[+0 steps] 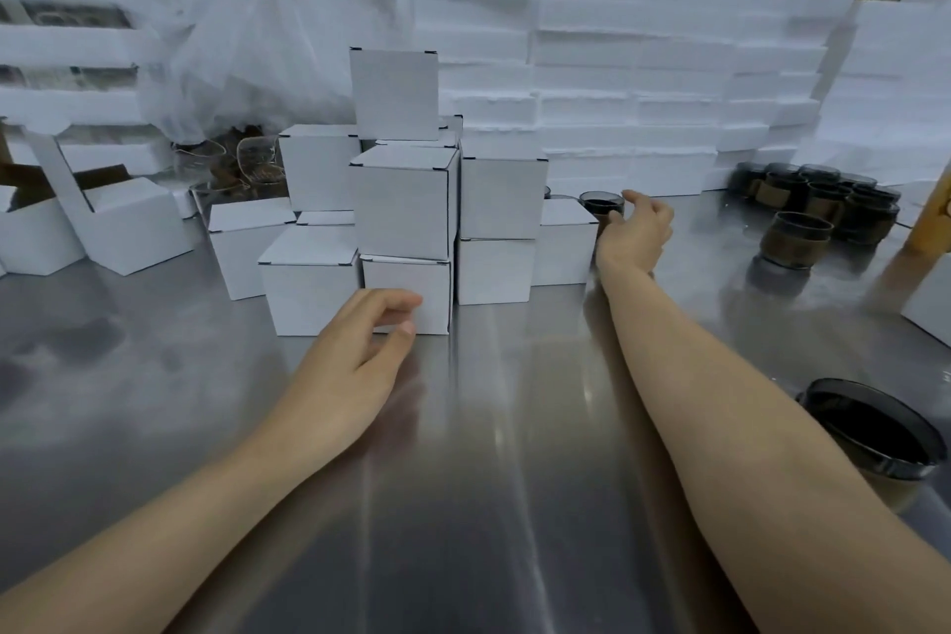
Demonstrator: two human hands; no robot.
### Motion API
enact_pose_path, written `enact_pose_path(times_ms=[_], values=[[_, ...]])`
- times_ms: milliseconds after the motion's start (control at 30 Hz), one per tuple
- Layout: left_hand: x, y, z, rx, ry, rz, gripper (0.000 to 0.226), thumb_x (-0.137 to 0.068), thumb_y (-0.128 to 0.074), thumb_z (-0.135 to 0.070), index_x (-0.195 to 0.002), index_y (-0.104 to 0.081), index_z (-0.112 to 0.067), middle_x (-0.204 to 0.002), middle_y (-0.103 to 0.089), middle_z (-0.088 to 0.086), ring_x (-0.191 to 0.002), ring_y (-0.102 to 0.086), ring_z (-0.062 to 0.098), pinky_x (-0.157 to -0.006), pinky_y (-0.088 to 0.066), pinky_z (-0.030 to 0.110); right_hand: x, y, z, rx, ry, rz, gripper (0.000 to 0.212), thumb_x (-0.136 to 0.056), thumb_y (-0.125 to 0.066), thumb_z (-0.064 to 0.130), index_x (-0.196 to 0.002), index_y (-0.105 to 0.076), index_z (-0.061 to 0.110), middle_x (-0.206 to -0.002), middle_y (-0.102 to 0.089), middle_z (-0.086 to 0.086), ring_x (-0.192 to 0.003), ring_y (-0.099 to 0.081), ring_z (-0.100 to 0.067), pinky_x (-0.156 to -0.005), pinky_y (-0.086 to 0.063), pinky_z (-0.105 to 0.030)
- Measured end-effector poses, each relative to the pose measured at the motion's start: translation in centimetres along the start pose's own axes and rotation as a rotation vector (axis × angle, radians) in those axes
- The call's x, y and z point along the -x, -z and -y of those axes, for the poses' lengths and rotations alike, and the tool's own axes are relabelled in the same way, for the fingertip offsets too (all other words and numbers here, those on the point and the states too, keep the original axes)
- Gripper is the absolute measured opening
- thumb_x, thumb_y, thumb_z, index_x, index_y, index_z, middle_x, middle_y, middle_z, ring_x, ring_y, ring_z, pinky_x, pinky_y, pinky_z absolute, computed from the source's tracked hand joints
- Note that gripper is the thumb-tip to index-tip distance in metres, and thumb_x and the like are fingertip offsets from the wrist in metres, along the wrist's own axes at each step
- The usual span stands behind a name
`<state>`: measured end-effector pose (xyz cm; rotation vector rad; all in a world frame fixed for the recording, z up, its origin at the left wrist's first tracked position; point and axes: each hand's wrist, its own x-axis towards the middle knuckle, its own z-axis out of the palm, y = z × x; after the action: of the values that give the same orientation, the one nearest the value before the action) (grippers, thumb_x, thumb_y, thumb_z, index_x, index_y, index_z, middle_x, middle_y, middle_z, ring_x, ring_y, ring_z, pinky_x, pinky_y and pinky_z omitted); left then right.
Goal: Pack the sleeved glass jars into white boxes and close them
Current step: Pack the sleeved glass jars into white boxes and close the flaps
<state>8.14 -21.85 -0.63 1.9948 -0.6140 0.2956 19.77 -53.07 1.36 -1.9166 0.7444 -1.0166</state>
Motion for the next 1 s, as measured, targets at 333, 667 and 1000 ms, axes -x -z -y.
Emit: enact_pose_path(times_ms=[333,667,1000], values=[[-0.2,0.1,-0.4,-0.063,-0.057,0.010,0.021,-0.099,-0.046,-0.010,-0.111,-0.059,-0.021,-0.112,-0.055,-0.014,-0.102,-0.049,-0.013,-0.079,-0.033,-0.002,1.3,0.9,0.3,-0.003,-0.052,0.041,0.029,-0.094,-0.044,0.003,-0.124,-0.047,0.004,-0.136,-0.040,-0.015,-0.116,-0.049,-0.034,-0.096,-0.040,-0.038],[0.4,0.7,-1.1,-0.126,-0.061,0.008,0.021,-0.095,-0.047,0.001,-0.103,-0.065,-0.008,-0.110,-0.056,0.002,-0.094,-0.053,-0.007,-0.078,-0.033,-0.001,8.8,4.8,0.9,-0.025,-0.052,0.002,0.025,-0.095,-0.056,0.022,-0.113,-0.047,0.007,-0.133,-0.029,-0.017,-0.113,-0.043,-0.035,-0.080,-0.036,-0.033],[-0.1,1.1,-0.8,-0.054,0.080,-0.242,0.025,-0.088,-0.048,0.005,-0.087,-0.066,-0.012,-0.097,-0.062,0.001,-0.086,-0.057,0.013,-0.073,-0.040,0.010,12.2,6.7,2.4,-0.055,-0.055,0.034,0.031,-0.094,-0.056,0.032,-0.111,-0.048,0.007,-0.137,-0.026,-0.017,-0.121,-0.034,-0.035,-0.098,-0.036,-0.044]])
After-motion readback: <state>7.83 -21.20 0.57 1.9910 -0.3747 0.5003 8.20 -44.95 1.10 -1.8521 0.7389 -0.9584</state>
